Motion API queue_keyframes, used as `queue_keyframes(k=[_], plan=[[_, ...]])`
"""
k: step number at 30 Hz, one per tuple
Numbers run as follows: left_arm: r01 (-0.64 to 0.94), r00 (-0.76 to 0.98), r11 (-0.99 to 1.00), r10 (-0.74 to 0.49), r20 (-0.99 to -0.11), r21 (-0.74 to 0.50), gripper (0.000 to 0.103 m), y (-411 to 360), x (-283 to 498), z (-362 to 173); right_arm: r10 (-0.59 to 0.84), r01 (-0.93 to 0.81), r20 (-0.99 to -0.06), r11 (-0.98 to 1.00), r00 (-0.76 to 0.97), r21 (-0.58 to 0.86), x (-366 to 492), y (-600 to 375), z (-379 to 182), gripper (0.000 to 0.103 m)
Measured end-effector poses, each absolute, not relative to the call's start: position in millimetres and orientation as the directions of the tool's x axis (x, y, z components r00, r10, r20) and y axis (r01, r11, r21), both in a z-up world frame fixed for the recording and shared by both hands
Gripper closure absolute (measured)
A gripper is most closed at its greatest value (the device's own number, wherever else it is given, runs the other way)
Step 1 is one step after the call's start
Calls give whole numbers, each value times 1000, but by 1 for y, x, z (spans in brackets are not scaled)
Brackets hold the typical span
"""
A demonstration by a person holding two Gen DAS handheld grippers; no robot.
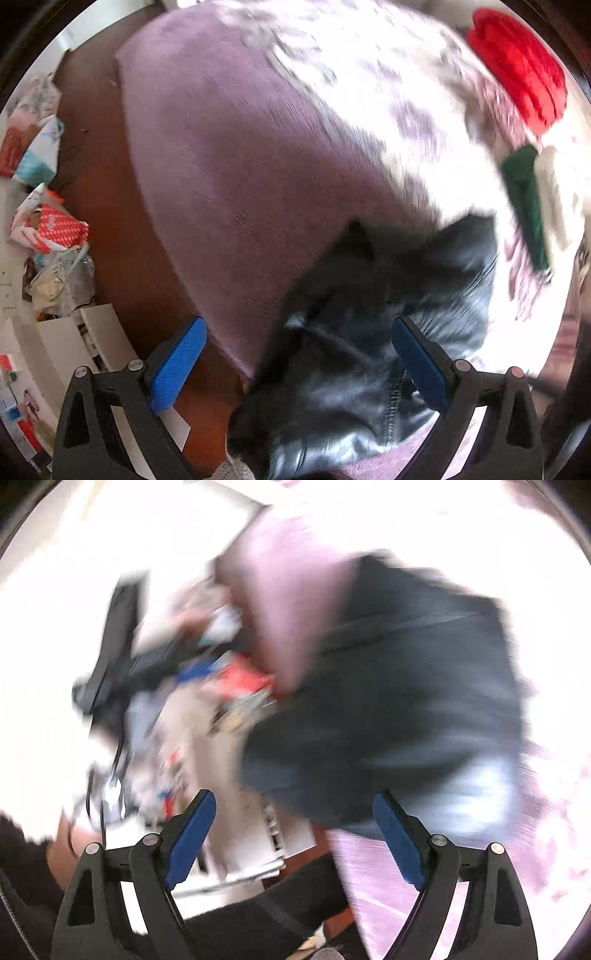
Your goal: Fold large clothes
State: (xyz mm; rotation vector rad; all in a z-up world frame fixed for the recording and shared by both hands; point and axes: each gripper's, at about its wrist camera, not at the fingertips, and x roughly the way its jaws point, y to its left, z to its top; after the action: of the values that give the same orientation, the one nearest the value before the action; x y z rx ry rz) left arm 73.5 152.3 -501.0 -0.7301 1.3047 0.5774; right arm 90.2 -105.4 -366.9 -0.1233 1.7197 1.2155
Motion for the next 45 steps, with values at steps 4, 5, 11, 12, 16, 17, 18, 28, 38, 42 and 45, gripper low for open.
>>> queue_keyframes(k=[4, 5, 11, 12, 16, 17, 18, 28, 38, 42, 45], plan=[[-709, 0, 704, -52, -999, -37, 0, 124, 71, -581, 418, -443, -746, 615, -519, 652, 181, -114, -427, 14], [-733, -2, 678, -75, -997, -50, 0, 127, 63, -588, 403, -426, -729, 615, -553, 664, 195, -112, -446, 14], [-775, 49, 621, -133, -990, -122, 0, 148, 45, -593, 316, -313, -465, 428, -827, 848, 190, -53, -521, 3], [-773, 41, 624, -127, -991, -112, 0, 149, 47, -593, 300, -336, -469, 403, -830, 851, 182, -39, -523, 2], [-778, 37, 626, -47, -998, -58, 0, 159, 49, -571, 353, -414, -571, 428, -741, 803, 164, -26, -517, 14], [-786, 54, 616, -27, -998, -59, 0, 163, 49, -560, 377, -410, -583, 447, -720, 795, 165, -30, -512, 21], [-794, 65, 606, -7, -998, -56, 0, 163, 49, -552, 419, -375, -592, 494, -688, 785, 166, -40, -504, 30], [-802, 88, 596, 183, -979, 39, 0, 171, 67, -469, 809, 43, -470, 516, -352, 856, 161, -157, -439, 49], [-619, 173, 784, 77, -982, -48, 0, 61, 175, -500, 647, 224, -732, 762, -214, 608, 233, -319, -452, 17], [-559, 191, 828, 74, -979, -46, 0, 28, 218, -518, 448, 29, -885, 894, -130, 448, 252, -336, -399, 17], [-525, 131, 849, 147, -980, 58, 0, 22, 237, -545, 474, -44, -881, 880, 8, 473, 266, -335, -349, 27]])
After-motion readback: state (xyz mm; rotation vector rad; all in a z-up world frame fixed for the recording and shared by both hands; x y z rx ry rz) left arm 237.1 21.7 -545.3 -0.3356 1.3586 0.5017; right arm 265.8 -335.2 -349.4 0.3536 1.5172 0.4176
